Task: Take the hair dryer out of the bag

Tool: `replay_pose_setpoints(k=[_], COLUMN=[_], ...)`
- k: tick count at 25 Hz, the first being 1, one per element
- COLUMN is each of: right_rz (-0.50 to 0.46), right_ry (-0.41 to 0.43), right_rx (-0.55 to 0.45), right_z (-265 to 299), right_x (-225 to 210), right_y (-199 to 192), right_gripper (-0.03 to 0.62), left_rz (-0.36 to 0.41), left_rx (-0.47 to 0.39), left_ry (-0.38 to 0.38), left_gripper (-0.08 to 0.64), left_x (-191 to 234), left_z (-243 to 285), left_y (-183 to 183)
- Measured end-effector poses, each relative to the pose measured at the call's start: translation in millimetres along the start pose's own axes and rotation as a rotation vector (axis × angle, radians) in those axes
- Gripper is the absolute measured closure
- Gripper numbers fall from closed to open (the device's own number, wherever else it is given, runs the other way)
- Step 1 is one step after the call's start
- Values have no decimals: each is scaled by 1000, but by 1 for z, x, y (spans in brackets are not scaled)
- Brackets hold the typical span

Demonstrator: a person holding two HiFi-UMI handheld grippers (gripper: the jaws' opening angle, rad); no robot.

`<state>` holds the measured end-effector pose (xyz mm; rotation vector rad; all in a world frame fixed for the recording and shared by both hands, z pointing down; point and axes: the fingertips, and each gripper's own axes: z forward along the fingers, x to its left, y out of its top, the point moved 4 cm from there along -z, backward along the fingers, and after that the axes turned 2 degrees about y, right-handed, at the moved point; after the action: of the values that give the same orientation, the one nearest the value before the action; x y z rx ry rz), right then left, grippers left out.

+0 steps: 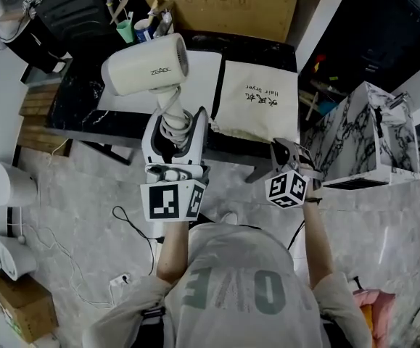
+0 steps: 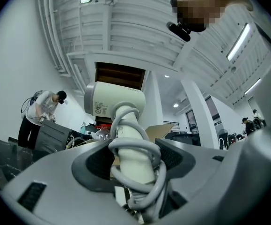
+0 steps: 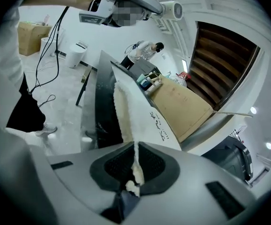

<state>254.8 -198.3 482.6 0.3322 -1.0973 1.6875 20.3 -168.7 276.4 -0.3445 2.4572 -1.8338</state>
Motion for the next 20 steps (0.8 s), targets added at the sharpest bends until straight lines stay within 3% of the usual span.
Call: replay_pose_setpoints(k=[4,14,15,17,20], right_rz=[-41,11,30,70,146], right_ry=[19,15,16,-5,-120], right_rx=[10,-23,-33,-63,-147], right_z=[4,-1,-3,-8,-29], right_x=[6,3,-1,-14,-48], right_y=[-5,-4,-1,8,29], right_gripper=[544,541,518,395,376], left_rz=[6,30,32,35,35], left_rx=[-16,-19,-18,-16,-19], left_ry=[13,26,28,32,32], left_gripper=[267,267,267,265,265], left_x=[1,2,2,5,5], left_z=[-7,-13,-13,-12,-11], left_y=[1,6,7,8,10])
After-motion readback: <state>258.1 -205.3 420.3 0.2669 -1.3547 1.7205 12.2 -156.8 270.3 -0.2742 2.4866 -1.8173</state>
